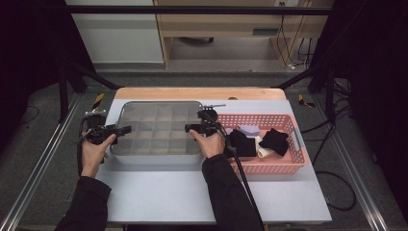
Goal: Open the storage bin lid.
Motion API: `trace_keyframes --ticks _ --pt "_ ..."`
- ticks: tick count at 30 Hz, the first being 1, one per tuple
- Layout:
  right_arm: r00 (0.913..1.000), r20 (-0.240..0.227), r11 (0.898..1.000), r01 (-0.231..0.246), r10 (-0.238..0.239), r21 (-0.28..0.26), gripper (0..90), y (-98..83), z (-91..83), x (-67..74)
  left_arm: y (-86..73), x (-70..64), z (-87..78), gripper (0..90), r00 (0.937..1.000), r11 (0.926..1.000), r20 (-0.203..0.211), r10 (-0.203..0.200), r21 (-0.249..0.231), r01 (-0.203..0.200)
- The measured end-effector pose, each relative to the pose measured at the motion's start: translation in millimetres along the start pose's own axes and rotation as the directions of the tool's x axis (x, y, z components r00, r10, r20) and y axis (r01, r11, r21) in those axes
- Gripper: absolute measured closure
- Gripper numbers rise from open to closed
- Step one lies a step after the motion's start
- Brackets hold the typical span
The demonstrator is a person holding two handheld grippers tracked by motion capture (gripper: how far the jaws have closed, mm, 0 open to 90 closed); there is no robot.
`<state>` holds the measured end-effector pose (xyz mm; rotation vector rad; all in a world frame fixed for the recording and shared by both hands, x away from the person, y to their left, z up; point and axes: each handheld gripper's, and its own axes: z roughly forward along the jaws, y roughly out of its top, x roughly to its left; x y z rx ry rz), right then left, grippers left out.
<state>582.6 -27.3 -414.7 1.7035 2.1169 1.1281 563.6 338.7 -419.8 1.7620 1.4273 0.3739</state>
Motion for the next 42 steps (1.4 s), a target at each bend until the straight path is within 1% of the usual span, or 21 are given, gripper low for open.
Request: trace_keyframes --ticks 2,6,7,9,14,15,18,19,22,23,24,28,29,30,32,36,37,39,40,41,42 --pt "1.0 0.006 1.0 0.002 -0.002 -0.008 22.2 -0.1 -0.7 0.4 0.0 1.6 -1.2 24.3 0.9996 0.9996 0.0 -0.028 -0.007 0.028" --pt "0.9999 0.012 1.0 0.001 -0.001 -0.01 24.6 0.6 -2.5 -0.2 0.2 3.7 -3.1 31.4 0.9988 0.9988 0.003 -0.048 -0.011 0.048" --pt "0.9999 0.01 1.0 -0.004 0.004 -0.014 26.6 1.4 -4.1 -0.7 0.2 6.3 -5.2 34.1 0.9975 0.9973 0.01 -0.069 -0.025 0.07" --pt "0.9999 0.004 1.0 -0.013 0.013 -0.018 29.3 1.8 -5.4 -2.4 0.2 8.4 -9.0 38.4 0.9963 0.9954 0.019 -0.084 -0.046 0.084" --pt "0.9997 -0.004 0.999 -0.023 0.023 -0.047 33.9 3.1 -11.2 -1.7 1.7 8.1 -19.7 45.2 0.9968 0.9923 0.02 -0.077 -0.096 0.079" --pt "0.9996 -0.014 0.998 -0.027 0.026 -0.065 36.9 4.3 -15.8 -1.1 2.2 8.6 -26.0 46.9 0.9964 0.9892 0.028 -0.08 -0.121 0.083" --pt "0.9993 -0.03 0.997 -0.027 0.025 -0.076 41.8 5.1 -24.0 -0.1 1.9 9.2 -31.6 50.4 0.9958 0.9859 0.034 -0.085 -0.142 0.089" --pt "0.9992 -0.031 0.996 -0.026 0.023 -0.089 42.9 5.2 -26.6 0.7 1.6 9.1 -37.1 51.8 0.9953 0.9822 0.046 -0.086 -0.164 0.092" --pt "0.9993 -0.033 0.994 -0.022 0.019 -0.11 46.1 5.2 -33.0 1.5 1.7 8.0 -43.6 55.2 0.9956 0.9787 0.05 -0.08 -0.186 0.088" --pt "0.9985 -0.049 0.991 -0.03 0.023 -0.133 50.7 5.5 -40.8 1.4 1.8 6.6 -50.7 56.5 0.9958 0.9743 0.057 -0.071 -0.21 0.082" --pt "0.9985 -0.049 0.991 -0.03 0.023 -0.133 50.7 5.5 -40.8 1.4 1.8 6.6 -50.7 57.8 0.9958 0.9743 0.057 -0.071 -0.21 0.082" --pt "0.9958 -0.091 0.984 -0.03 0.014 -0.173 60.0 4.9 -60.5 -1.2 1.0 3.5 -66.0 61.6 0.9946 0.9638 0.084 -0.061 -0.254 0.081" --pt "0.9944 -0.105 0.982 -0.024 0.004 -0.189 63.3 4.0 -70.0 -1.9 0.5 1.3 -71.5 63.0 0.9944 0.9611 0.093 -0.049 -0.267 0.073" --pt "0.9944 -0.105 0.982 -0.024 0.004 -0.189 63.3 4.0 -70.0 -1.9 0.5 1.3 -71.5 63.6 0.9944 0.9611 0.093 -0.049 -0.267 0.073" --pt "0.9925 -0.121 0.978 -0.012 -0.013 -0.21 67.1 1.5 -86.4 -2.4 -0.5 -5.0 -80.1 64.1 0.9949 0.9576 0.099 -0.019 -0.285 0.046" --pt "0.9869 -0.159 0.971 -0.013 -0.025 -0.238 70.1 -3.6 -101.6 -5.4 -1.6 -12.2 -88.7 64.5 0.9943 0.9528 0.106 0.012 -0.303 0.021" --pt "0.9824 -0.183 0.968 -0.008 -0.039 -0.25 71.1 -7.8 -111.8 -7.6 -2.7 -17.3 -94.8 64.5 0.9938 0.9502 0.107 0.031 -0.312 0.004" --pt "0.9777 -0.205 0.968 -0.007 -0.046 -0.251 72.2 -10.7 -118.5 -10.0 -4.3 -22.4 -100.9 64.5 0.9935 0.9442 0.101 0.052 -0.329 -0.016" --pt "0.9777 -0.205 0.968 -0.007 -0.046 -0.251 72.2 -10.7 -118.5 -10.0 -4.3 -22.4 -100.9 64.5 0.9935 0.9442 0.101 0.052 -0.329 -0.016" --pt "0.97 -0.236 0.967 -0.005 -0.057 -0.254 73.4 -14.1 -126.8 -13.0 -5.5 -24.9 -104.6 64.5 0.9928 0.9416 0.101 0.064 -0.336 -0.026" --pt "0.97 -0.236 0.967 -0.005 -0.057 -0.254 73.4 -14.1 -126.8 -13.0 -6.2 -26.4 -106.8 64.5 0.9923 0.9399 0.102 0.07 -0.34 -0.032"
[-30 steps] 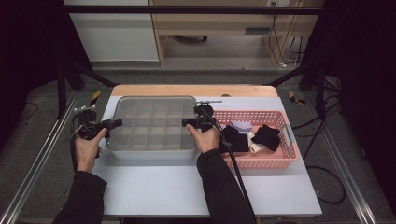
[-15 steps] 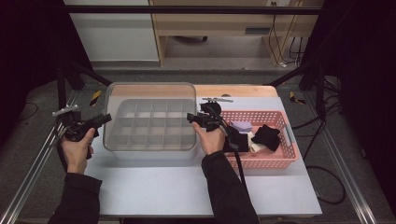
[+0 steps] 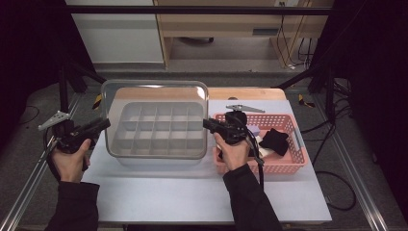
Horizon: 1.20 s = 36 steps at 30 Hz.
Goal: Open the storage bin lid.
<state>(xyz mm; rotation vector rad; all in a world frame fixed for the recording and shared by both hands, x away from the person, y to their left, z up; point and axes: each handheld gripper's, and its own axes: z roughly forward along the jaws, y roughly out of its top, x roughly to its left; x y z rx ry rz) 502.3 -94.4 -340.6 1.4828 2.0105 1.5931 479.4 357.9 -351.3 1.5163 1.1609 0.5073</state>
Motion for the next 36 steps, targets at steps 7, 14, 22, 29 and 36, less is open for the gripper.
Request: trace_keyframes --ticks 7,14,22,29,36 --pt "0.9967 -0.058 0.998 0.055 -0.057 -0.036 75.3 -8.4 -34.0 8.7 -2.7 -18.2 -19.8 64.3 0.9996 0.9995 0.012 0.026 -0.021 -0.025" --pt "0.9896 -0.112 0.995 0.085 -0.09 -0.051 76.4 -20.6 -54.6 16.2 -11.3 -32.7 -43.8 64.2 0.999 0.999 0.002 0.044 -0.012 -0.044" --pt "0.981 -0.143 0.991 0.13 -0.132 -0.02 77.0 -47.4 -69.3 24.4 -36.1 -39.5 -62.3 64.2 0.9991 0.9991 0.001 0.043 0.0 -0.043" --pt "0.9782 -0.157 0.991 0.135 -0.136 -0.014 76.9 -66.0 -79.1 24.1 -54.8 -47.6 -76.7 65.5 0.999 0.999 0.014 0.043 0.006 -0.043" --pt "0.9774 -0.165 0.991 0.134 -0.132 0.002 77.2 -81.6 -84.5 24.5 -78.1 -49.2 -81.6 65.4 0.9997 0.9987 0.018 0.018 0.047 -0.019"
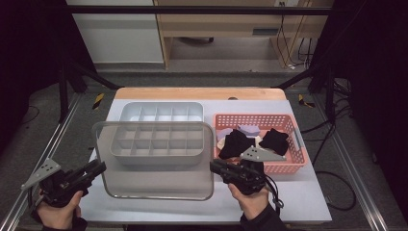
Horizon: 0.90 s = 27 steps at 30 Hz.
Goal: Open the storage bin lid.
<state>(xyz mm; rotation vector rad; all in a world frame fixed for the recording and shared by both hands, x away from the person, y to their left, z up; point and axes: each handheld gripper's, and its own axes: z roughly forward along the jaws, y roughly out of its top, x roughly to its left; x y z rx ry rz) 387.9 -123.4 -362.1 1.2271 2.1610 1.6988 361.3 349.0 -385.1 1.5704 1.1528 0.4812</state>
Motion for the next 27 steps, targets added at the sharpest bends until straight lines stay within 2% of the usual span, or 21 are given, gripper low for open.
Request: trace_keyframes --ticks 6,12,22,27 --pt "0.9994 -0.031 0.998 -0.015 0.017 0.058 77.5 -18.4 2.1 3.8 -18.2 1.5 -9.6 65.3 0.9998 0.9991 -0.006 -0.019 0.037 0.019" --pt "0.9989 -0.04 0.993 -0.021 0.026 0.113 77.4 -33.4 7.2 6.5 -40.2 0.7 -18.5 65.5 0.9991 0.994 -0.036 -0.025 0.105 0.028" --pt "0.9959 -0.052 0.982 -0.064 0.074 0.176 77.5 -53.1 16.3 2.8 -53.8 1.3 -22.9 65.5 0.9979 0.9874 -0.057 -0.03 0.153 0.039" --pt "0.994 -0.052 0.972 -0.082 0.096 0.221 77.0 -65.8 23.9 0.6 -61.4 4.0 -21.8 65.4 0.997 0.9797 -0.072 -0.028 0.196 0.042"
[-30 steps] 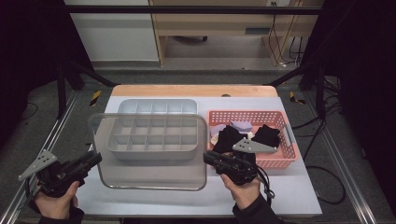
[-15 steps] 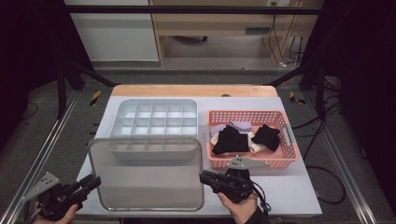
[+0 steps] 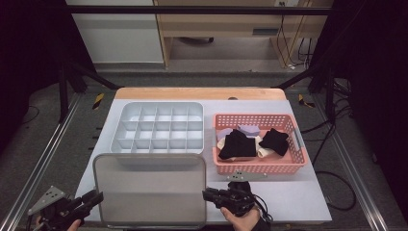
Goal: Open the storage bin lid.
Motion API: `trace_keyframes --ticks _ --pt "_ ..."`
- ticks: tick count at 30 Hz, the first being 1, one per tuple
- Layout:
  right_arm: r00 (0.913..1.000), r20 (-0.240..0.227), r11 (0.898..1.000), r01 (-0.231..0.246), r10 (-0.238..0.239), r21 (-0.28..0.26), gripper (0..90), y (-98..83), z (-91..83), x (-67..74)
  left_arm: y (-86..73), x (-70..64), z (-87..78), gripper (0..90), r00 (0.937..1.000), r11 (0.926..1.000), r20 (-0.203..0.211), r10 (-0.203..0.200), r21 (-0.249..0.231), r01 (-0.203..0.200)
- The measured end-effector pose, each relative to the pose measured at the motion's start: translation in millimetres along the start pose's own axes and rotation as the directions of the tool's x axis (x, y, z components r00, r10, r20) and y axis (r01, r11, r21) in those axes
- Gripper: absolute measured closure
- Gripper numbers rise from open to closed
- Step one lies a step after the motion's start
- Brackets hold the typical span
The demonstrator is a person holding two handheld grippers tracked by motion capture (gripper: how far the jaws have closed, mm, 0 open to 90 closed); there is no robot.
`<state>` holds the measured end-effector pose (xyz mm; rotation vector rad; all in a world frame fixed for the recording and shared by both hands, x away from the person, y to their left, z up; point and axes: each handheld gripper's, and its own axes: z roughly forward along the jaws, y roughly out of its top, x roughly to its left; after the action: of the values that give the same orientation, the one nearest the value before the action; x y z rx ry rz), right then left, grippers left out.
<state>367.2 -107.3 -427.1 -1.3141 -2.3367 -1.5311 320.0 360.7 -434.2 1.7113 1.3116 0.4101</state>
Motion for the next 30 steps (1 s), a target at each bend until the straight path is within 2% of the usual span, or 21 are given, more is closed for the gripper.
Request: trace_keyframes --ticks 6,10,17,30 --pt "0.999 0.043 0.999 -0.014 0.013 0.045 75.1 -9.6 11.7 -6.5 -7.6 -0.9 10.2 63.7 0.9998 0.9984 -0.021 0.006 0.057 -0.005" --pt "0.9978 0.065 0.997 -0.015 0.01 0.074 73.4 -13.8 17.3 -8.4 -8.7 -1.3 14.3 62.7 0.9995 0.9968 -0.03 0.013 0.079 -0.011" --pt "0.9965 0.083 0.993 -0.024 0.015 0.116 68.9 -19.0 27.5 -13.3 -13.1 -0.8 24.5 57.6 0.9991 0.9915 -0.041 0.012 0.13 -0.006" --pt "0.9925 0.121 0.99 -0.002 -0.016 0.144 59.7 -22.3 39.5 -14.2 -15.3 -1.9 34.7 48.9 0.9981 0.9823 -0.052 0.032 0.186 -0.021"
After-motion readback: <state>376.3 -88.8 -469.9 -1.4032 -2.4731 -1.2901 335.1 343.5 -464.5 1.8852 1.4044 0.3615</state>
